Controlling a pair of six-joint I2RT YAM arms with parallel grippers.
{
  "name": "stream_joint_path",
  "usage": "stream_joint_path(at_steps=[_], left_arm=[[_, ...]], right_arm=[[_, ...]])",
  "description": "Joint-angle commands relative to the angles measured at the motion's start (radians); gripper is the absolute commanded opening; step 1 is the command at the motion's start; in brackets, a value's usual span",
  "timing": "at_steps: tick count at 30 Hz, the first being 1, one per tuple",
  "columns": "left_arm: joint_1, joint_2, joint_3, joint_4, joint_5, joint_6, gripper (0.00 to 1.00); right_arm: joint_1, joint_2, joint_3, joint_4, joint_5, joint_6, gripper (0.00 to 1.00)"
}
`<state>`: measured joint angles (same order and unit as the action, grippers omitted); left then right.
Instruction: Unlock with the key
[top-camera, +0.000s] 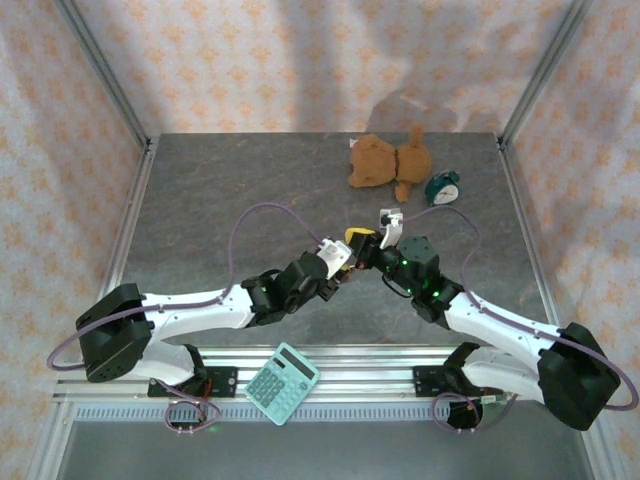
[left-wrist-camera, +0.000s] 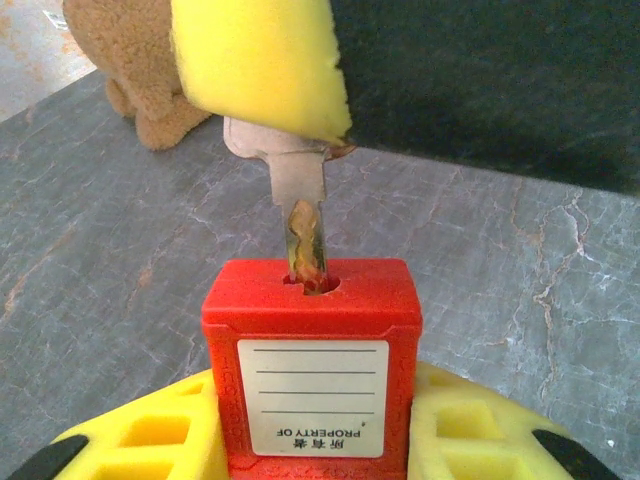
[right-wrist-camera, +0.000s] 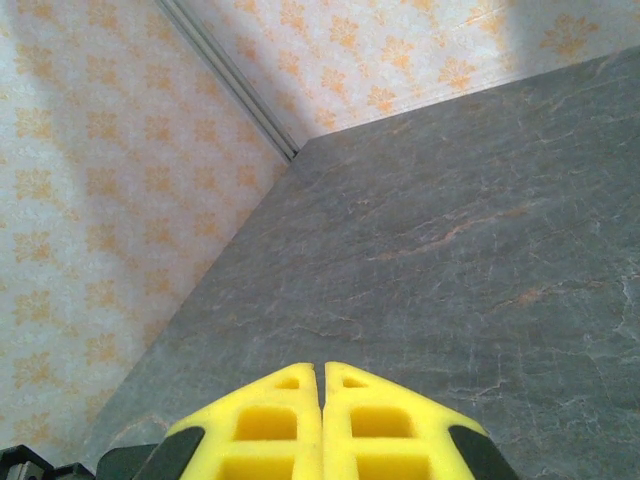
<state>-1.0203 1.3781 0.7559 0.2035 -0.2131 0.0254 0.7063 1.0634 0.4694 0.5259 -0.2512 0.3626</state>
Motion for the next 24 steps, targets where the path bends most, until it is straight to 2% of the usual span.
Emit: stream_joint_path(at_steps=[1, 4, 8, 13, 24], left_arm=[[0.006, -0.089, 0.034, 0.229, 0.012, -0.017, 0.3], [0.006, -0.099, 0.035, 0.219, 0.024, -0.021, 0.3], [0.012, -0.094, 0.045, 0.198, 0.017, -0.009, 0.29], [0.033, -0.088, 0.052, 0.186, 0.016, -0.016, 0.29], [0.046, -0.046, 0.089, 0.22, 0.047, -0.023, 0.28]], right_arm=[[0.028, 0.035, -0.028, -0.11, -0.123, 0.011, 0.05], [0.028, 0.064, -0.024, -0.094, -0.178, 0.019, 0.05], [0.028, 0.076, -0.027, -0.101, -0.191, 0.005, 0.05], [0.028, 0.055, -0.024, -0.148, -0.179, -0.018, 0.05], [0.056, 0.116, -0.028, -0.118, -0.17, -0.014, 0.05]])
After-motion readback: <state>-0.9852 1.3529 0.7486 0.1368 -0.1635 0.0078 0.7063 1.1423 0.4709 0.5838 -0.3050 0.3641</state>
